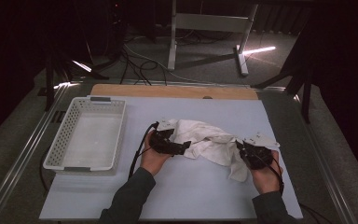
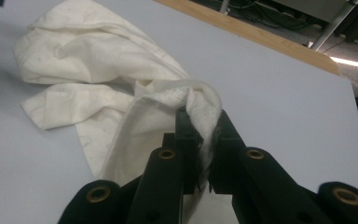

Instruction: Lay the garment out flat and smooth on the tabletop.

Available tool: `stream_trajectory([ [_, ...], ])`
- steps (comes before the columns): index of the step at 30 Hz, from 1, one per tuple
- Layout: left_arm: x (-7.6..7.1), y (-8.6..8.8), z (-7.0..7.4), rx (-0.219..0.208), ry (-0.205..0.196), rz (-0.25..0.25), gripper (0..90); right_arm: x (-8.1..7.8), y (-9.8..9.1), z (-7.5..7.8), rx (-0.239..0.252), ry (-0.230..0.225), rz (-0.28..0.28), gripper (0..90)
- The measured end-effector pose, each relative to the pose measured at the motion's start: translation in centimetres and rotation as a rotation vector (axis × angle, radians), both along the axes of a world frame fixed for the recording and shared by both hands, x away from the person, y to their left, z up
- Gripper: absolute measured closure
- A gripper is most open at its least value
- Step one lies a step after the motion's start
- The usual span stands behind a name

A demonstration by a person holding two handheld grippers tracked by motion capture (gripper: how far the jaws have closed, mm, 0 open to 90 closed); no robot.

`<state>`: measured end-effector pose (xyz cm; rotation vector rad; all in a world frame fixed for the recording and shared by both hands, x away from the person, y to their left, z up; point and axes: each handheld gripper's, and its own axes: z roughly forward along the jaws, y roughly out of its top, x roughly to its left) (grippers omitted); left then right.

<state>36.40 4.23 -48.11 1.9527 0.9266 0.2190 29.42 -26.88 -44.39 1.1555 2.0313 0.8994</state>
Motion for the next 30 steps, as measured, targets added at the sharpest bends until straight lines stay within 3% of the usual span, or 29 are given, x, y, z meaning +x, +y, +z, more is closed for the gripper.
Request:
stream_trajectory([
  [5, 0.3, 0.1, -0.7, 0.018, 0.021, 0.01, 15.7, -0.1, 0.2, 0.2, 0.009, -0.011, 0.002, 84.1],
  [9, 0.4, -0.1, -1.1, 0.072, 0.033, 0.03, 16.8, -0.1, 0.4, 0.2, 0.006, -0.014, 0.003, 84.1],
  [15, 1.0, -0.7, -2.2, 0.125, 0.088, 0.05, 18.8, -0.2, 0.4, 0.3, 0.017, -0.016, 0.007, 84.2],
  [17, 1.2, -0.8, -2.6, 0.143, 0.102, 0.033, 27.6, -0.2, 0.3, 0.3, 0.01, -0.017, 0.01, 84.2],
  [20, 1.4, -0.8, -3.0, 0.155, 0.127, 0.023, 49.1, -0.2, 0.4, 0.3, 0.016, -0.015, 0.009, 84.2],
  [21, 1.5, -0.9, -3.2, 0.164, 0.149, -0.021, 49.1, -0.2, 0.4, 0.3, 0.013, -0.016, 0.013, 84.2],
  [22, 1.4, -1.0, -3.2, 0.173, 0.146, -0.025, 67.7, -0.2, 0.4, 0.3, 0.006, -0.016, 0.018, 84.2],
  [24, 1.2, -0.9, -2.9, 0.16, 0.147, -0.047, 79.5, -0.2, 0.3, 0.2, 0.009, -0.014, 0.02, 84.2],
  [30, -0.9, -0.9, -0.3, 0.123, 0.111, -0.146, 83.1, -0.1, 0.0, 0.0, 0.006, -0.011, 0.008, 84.2],
])
